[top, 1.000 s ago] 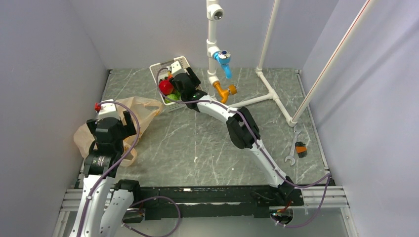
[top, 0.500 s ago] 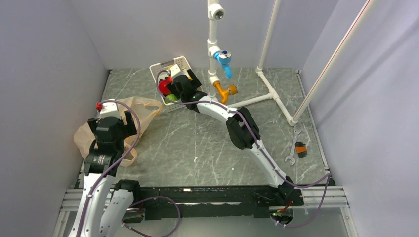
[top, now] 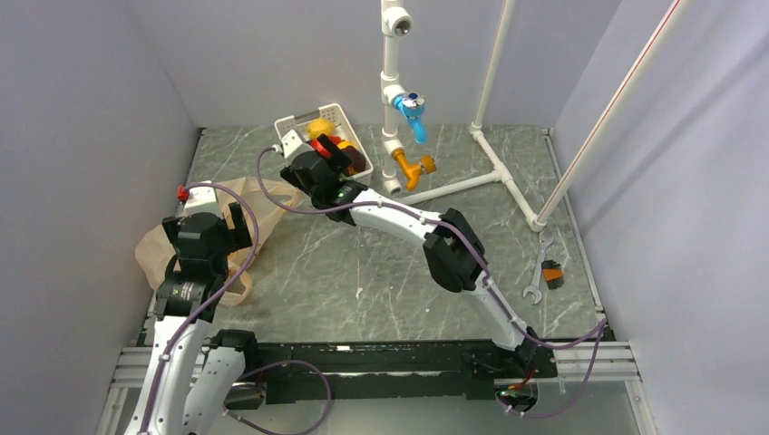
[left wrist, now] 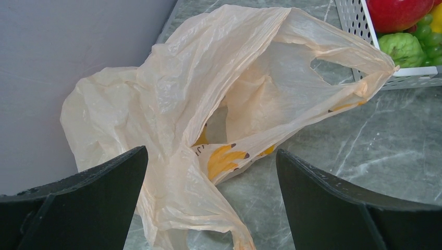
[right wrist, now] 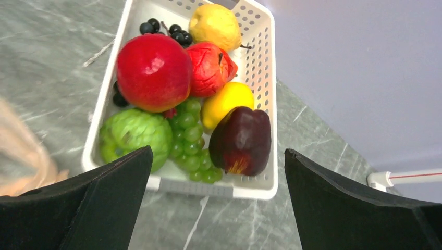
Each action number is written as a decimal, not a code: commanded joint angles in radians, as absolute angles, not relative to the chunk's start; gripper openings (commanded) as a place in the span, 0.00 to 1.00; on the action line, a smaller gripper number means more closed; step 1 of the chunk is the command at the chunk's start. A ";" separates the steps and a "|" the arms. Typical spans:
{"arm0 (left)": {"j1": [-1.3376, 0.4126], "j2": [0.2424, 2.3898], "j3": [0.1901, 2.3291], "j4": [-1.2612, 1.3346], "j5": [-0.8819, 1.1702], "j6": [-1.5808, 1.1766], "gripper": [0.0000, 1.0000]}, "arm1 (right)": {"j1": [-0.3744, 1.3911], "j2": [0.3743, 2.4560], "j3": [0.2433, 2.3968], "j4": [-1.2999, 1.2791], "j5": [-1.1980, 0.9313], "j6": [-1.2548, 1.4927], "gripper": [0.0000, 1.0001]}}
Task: Take the fake fruits out of the plastic bag
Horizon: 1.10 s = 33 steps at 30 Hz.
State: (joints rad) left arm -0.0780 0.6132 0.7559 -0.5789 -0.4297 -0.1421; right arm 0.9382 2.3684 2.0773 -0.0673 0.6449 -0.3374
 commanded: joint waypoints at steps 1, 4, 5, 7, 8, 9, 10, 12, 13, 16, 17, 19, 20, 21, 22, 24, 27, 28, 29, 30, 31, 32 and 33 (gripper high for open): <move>-0.082 0.608 0.749 -0.538 -0.419 -0.129 0.99 | 0.950 2.152 1.959 -0.095 0.660 -0.273 0.99; -0.081 0.596 0.752 -0.539 -0.394 -0.129 0.99 | 0.982 1.993 1.783 -0.105 0.606 -0.169 0.99; -0.081 0.587 0.750 -0.538 -0.373 -0.129 0.99 | 0.990 1.940 1.720 -0.114 0.587 -0.128 0.99; -0.081 0.565 0.747 -0.536 -0.334 -0.129 0.99 | 0.996 1.808 1.601 -0.130 0.542 -0.042 0.99; -0.083 0.549 0.746 -0.538 -0.314 -0.131 0.99 | 0.996 1.754 1.539 -0.139 0.513 -0.008 0.99; -0.088 0.535 0.745 -0.541 -0.297 -0.136 0.99 | 0.996 1.695 1.483 -0.145 0.481 0.045 0.99; -0.096 0.518 0.742 -0.541 -0.278 -0.139 0.99 | 0.996 1.644 1.428 -0.154 0.453 0.081 0.99; -0.120 0.483 0.737 -0.533 -0.238 -0.148 0.99 | 0.998 1.534 1.317 -0.173 0.393 0.115 0.99; -0.133 0.467 0.735 -0.529 -0.208 -0.155 0.99 | 0.999 1.484 1.279 -0.192 0.385 0.128 0.99; -0.153 0.420 0.736 -0.518 -0.107 -0.194 0.99 | 0.999 1.325 1.180 -0.276 0.403 0.165 0.99; -0.153 0.407 0.739 -0.529 -0.079 -0.226 0.99 | 0.998 1.269 1.153 -0.303 0.413 0.178 0.99; -0.153 0.377 0.746 -0.552 -0.031 -0.303 0.99 | 0.999 1.154 1.103 -0.359 0.431 0.200 0.99; -0.153 0.360 0.749 -0.558 -0.012 -0.344 0.99 | 0.999 1.101 1.082 -0.384 0.438 0.210 0.99; -0.153 0.343 0.753 -0.563 0.019 -0.382 0.99 | 0.999 1.037 1.062 -0.409 0.443 0.215 0.99; -0.153 0.326 0.758 -0.569 0.032 -0.436 0.99 | 0.999 0.973 1.048 -0.436 0.456 0.221 1.00; -0.153 0.299 0.780 -0.579 0.058 -0.492 0.99 | 0.999 0.856 1.034 -0.493 0.487 0.244 1.00; -0.153 0.276 0.856 -0.602 0.086 -0.544 1.00 | 0.999 0.678 1.049 -0.588 0.532 0.278 1.00; -0.153 0.272 0.884 -0.612 0.091 -0.558 0.99 | 0.999 0.634 1.061 -0.617 0.544 0.274 1.00; -0.153 0.267 0.913 -0.622 0.090 -0.569 0.99 | 1.000 0.590 1.076 -0.642 0.563 0.267 1.00; -0.153 0.262 0.942 -0.630 0.088 -0.580 0.99 | 0.999 0.553 1.094 -0.668 0.595 0.266 1.00; -0.153 0.256 0.969 -0.635 0.085 -0.590 0.99 | 0.999 0.526 1.116 -0.691 0.620 0.265 1.00; -0.153 0.252 0.996 -0.639 0.081 -0.597 0.99 | 0.998 0.501 1.145 -0.711 0.641 0.265 1.00; -0.153 0.247 1.018 -0.641 0.078 -0.604 0.99 | 0.999 0.482 1.162 -0.726 0.658 0.266 1.00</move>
